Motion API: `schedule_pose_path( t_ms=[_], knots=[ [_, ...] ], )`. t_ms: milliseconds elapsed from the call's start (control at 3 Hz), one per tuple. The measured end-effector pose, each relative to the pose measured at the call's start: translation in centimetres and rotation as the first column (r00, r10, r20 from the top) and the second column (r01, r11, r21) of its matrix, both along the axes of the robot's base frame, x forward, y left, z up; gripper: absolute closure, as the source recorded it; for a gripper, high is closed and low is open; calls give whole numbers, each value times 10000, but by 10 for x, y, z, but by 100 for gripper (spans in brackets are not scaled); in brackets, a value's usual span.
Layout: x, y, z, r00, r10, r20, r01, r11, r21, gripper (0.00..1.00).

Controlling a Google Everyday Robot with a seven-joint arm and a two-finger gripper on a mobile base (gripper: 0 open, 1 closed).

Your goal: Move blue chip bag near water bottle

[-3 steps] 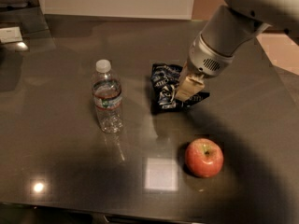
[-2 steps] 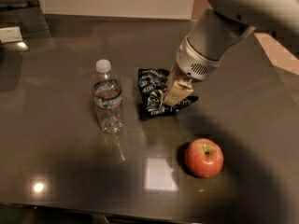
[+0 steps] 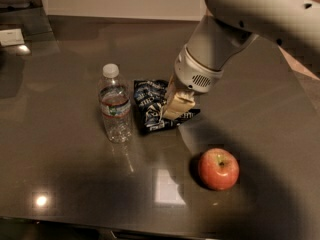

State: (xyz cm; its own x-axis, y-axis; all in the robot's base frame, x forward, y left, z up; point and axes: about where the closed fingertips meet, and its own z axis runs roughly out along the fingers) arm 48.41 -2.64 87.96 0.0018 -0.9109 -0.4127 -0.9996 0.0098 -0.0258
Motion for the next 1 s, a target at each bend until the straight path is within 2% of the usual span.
schedule_pose_path(
  t_ms=[333,667,1000],
  knots=[
    [0,1,1,10000,2,27,-2,10000,-6,12],
    [-1,1,1,10000,13,46,-13,10000,-11,0],
    [-1,1,1,10000,14,47,-14,10000,-11,0]
  ],
)
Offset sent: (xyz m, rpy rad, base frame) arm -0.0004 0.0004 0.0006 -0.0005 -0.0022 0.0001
